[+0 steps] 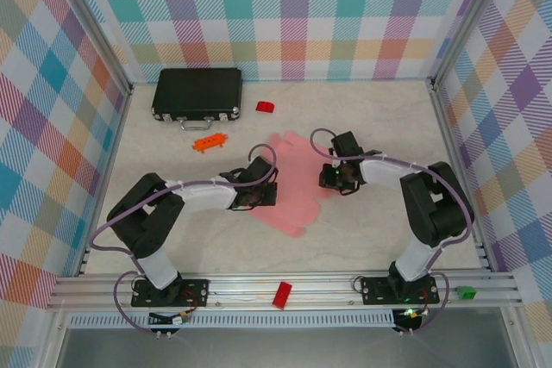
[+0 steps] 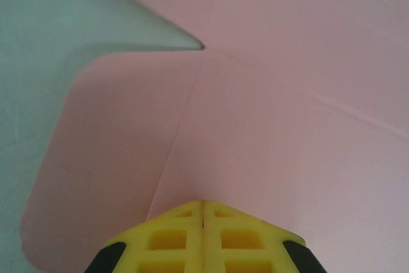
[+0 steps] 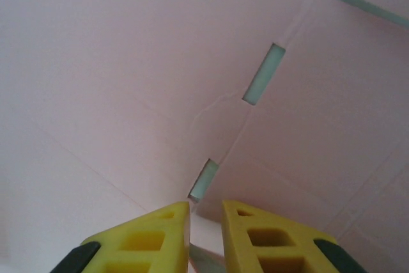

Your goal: Fold the paper box

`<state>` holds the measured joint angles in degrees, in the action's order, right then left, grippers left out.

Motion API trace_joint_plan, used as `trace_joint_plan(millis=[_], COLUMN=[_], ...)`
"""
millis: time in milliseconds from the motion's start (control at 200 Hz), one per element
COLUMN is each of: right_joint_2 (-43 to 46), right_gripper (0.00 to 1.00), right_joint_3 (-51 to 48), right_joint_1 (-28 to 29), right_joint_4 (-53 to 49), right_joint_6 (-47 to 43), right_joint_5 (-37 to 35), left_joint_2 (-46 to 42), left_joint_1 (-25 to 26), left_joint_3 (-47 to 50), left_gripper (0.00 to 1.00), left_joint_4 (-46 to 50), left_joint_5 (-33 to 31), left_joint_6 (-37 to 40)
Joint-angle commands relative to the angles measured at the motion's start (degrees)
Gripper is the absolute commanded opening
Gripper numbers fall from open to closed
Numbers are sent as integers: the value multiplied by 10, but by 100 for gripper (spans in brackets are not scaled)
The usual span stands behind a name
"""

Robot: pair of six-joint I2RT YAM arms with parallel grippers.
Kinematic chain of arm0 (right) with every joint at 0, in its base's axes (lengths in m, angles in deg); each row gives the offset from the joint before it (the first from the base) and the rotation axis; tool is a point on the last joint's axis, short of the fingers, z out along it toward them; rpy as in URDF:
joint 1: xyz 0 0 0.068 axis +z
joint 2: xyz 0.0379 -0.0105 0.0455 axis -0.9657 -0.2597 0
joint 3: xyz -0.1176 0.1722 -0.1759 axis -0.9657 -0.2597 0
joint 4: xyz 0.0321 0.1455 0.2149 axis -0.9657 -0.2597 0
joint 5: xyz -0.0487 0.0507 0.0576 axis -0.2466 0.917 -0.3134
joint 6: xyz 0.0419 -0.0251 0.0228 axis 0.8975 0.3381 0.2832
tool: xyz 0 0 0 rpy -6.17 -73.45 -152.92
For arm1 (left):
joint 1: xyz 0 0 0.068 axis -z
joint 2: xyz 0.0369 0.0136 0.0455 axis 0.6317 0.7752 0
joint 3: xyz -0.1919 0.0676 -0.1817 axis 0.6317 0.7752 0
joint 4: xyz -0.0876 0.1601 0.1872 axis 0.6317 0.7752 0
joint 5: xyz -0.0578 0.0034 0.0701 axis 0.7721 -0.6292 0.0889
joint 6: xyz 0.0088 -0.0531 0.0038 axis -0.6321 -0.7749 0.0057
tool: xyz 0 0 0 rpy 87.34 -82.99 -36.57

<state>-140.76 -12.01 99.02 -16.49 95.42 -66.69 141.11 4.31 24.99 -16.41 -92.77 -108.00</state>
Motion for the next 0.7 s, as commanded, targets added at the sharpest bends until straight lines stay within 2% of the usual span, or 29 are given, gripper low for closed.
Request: trace_joint_plan(millis=[0, 120, 235, 315, 420, 540, 695], right_joint_2=[-39, -67, -74, -69, -56, -31, -16], right_gripper=[22, 22, 23, 24, 25, 25, 22], right_joint_3=[30, 57, 76, 85, 107, 127, 142], right_joint_1=[2, 6, 8, 8, 7, 7, 7], right_joint_4=[-2, -6, -12, -15, -38, -51, -49], right_joint_6=[-14, -32, -44, -57, -75, -91, -89], right_joint_5=[-3, -2, -7, -12, -26, -28, 1], left_joint_2=[-5, -19, -36, -57, -81, -96, -77], left_joint_1=[17, 33, 36, 37, 32, 8, -54], left_joint_3=[26, 45, 43, 32, -4, -56, -127], left_gripper=[2, 6, 10, 15, 28, 36, 39], left_joint_4=[9, -22, -23, -14, 20, 60, 87], left_joint_5=[32, 77, 88, 84, 71, 63, 56], left_joint_6=[-34, -62, -71, -71, -52, -19, 32])
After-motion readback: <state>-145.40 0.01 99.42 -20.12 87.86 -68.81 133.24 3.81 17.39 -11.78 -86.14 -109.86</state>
